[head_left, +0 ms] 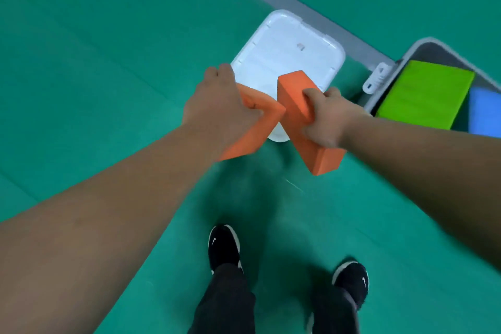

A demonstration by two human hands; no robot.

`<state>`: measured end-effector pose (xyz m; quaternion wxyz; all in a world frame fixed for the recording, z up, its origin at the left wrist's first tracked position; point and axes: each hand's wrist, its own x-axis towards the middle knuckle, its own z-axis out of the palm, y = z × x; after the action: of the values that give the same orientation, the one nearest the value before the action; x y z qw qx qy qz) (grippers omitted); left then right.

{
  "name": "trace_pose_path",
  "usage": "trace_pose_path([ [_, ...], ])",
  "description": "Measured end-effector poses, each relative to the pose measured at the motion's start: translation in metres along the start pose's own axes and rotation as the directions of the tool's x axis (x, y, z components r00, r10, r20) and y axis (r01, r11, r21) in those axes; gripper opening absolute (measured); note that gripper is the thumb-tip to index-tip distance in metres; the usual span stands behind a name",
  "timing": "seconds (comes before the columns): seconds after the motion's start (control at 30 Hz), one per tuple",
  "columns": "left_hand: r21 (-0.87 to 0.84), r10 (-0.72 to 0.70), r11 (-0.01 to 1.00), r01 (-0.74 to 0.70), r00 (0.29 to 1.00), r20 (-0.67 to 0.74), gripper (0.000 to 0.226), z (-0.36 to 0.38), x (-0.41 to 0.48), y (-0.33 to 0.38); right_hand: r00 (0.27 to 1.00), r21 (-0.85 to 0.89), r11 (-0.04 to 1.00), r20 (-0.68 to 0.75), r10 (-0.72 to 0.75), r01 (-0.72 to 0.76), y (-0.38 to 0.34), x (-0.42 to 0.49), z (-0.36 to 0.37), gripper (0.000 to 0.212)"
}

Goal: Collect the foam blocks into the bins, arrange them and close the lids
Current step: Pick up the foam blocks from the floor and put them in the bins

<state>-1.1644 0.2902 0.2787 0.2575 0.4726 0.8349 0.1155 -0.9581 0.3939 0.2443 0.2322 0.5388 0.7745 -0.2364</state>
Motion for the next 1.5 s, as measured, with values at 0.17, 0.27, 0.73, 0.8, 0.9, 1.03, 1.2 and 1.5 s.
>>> trace_pose_path([
  [0.17, 0.012, 0.166, 0.986, -0.166, 0.984, -0.061, 0.075, 0.028, -0.001, 0.101, 0.983, 0.169, 0.985, -0.17, 0.074, -0.045, 0.106, -0.024, -0.018, 0.083],
  [0.27, -0.005, 0.231, 0.972, -0.235, 0.96, -0.159, 0.072, 0.043, -0.007, 0.158, 0.947, 0.332, 0.942, -0.283, 0.153, -0.053, 0.169, -0.045, -0.032, 0.085],
  [0.73, -0.054, 0.395, 0.879, -0.475, 0.785, -0.477, 0.084, 0.047, -0.059, 0.432, 0.723, 0.599, 0.801, -0.554, 0.413, 0.001, 0.411, -0.208, -0.149, 0.089],
  [0.8, -0.039, 0.461, 0.847, -0.53, 0.769, -0.443, 0.083, 0.066, -0.069, 0.459, 0.7, 0.61, 0.791, -0.552, 0.454, -0.032, 0.44, -0.226, -0.14, 0.088],
  [0.9, -0.043, 0.549, 0.792, -0.61, 0.74, -0.388, 0.082, 0.109, -0.082, 0.484, 0.678, 0.636, 0.767, -0.526, 0.513, -0.086, 0.469, -0.239, -0.113, 0.088],
  [1.03, -0.046, 0.663, 0.7, -0.713, 0.672, -0.329, 0.08, 0.17, -0.082, 0.496, 0.633, 0.615, 0.772, -0.535, 0.559, -0.161, 0.485, -0.236, -0.066, 0.082],
  [1.2, -0.028, 0.749, 0.599, -0.801, 0.572, -0.334, 0.08, 0.229, -0.065, 0.5, 0.539, 0.546, 0.795, -0.6, 0.591, -0.264, 0.515, -0.221, -0.023, 0.079],
  [1.5, 0.284, 0.927, 0.361, -0.888, 0.308, -0.215, 0.067, 0.322, -0.019, 0.454, 0.438, 0.352, 0.774, -0.668, 0.601, -0.526, 0.536, -0.142, 0.082, 0.077],
])
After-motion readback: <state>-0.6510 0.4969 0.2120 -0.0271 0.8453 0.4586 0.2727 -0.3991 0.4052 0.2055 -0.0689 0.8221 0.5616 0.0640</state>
